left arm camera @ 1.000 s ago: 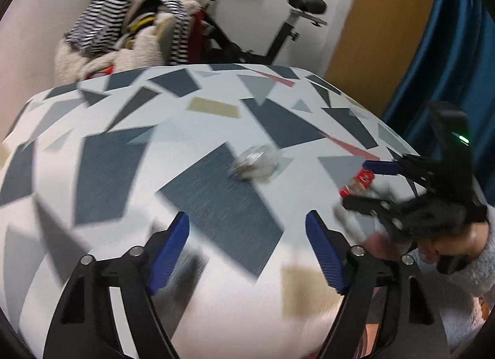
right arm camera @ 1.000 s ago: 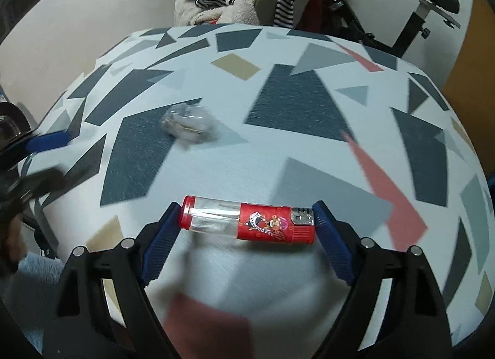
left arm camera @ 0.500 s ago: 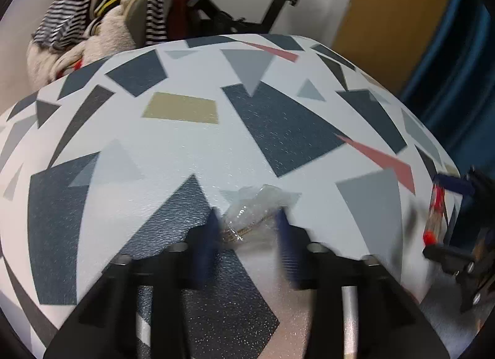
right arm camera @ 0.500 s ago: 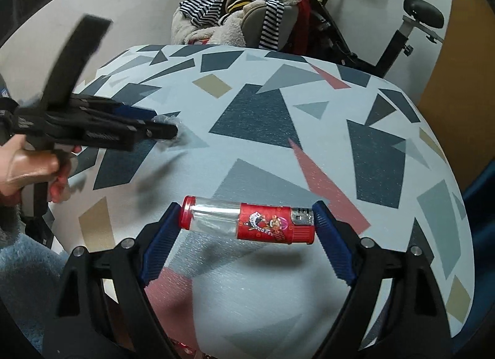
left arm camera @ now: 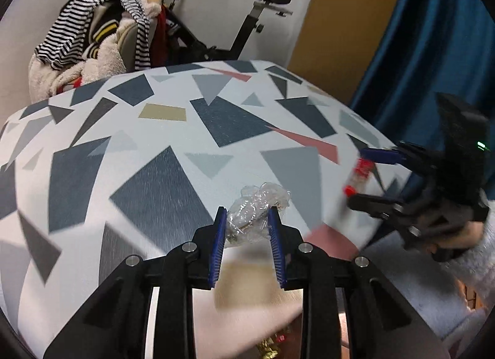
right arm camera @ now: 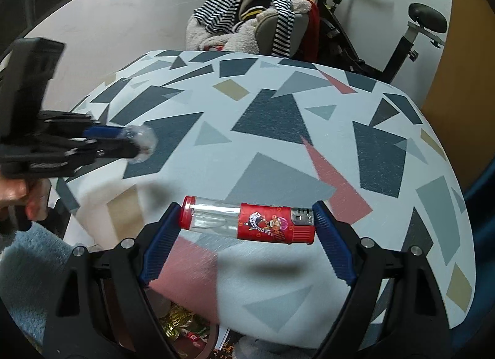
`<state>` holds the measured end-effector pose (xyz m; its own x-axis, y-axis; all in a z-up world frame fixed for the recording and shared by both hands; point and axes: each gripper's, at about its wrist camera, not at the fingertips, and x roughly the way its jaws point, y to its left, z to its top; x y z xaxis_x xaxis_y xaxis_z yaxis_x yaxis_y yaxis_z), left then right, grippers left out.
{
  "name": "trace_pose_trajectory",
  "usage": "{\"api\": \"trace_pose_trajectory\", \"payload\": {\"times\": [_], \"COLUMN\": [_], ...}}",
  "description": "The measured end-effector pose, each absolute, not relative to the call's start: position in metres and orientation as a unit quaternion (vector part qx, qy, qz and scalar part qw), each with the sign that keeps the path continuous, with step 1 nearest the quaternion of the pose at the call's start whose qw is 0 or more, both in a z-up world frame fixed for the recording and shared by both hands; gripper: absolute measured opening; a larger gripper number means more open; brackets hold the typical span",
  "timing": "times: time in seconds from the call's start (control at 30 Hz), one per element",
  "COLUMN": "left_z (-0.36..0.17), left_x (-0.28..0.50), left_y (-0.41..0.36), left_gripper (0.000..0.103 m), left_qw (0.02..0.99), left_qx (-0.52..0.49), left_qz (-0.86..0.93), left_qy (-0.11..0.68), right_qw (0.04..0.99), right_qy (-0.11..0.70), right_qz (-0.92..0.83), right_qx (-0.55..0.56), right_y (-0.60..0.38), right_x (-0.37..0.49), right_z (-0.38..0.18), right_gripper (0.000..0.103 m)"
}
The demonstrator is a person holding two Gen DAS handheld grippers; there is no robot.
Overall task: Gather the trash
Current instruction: 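Carry the lighter and plastic wrapper over the brown bin and release both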
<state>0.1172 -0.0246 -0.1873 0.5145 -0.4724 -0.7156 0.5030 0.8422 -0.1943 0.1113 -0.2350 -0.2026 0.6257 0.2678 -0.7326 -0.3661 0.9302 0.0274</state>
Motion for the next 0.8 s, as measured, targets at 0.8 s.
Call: {"api": "trace_pose_trajectory", "payload": {"times": [0.8], "left_z": [-0.204], "left_x": [-0.042], "left_y": [0.022], "left_gripper": [0.027], "left_qw": [0.875], "left_qx": [-0.022], "left_qz": [-0.256], "left_qy": [0.411], "right_qw": [0.847], "right_qy": [0.440], "right_qz": [0.276], "right_qx": [-0.114], "right_y": [-0.161], "right_x": [0.006], "right_z": [-0.248], "right_gripper": [0.084]}}
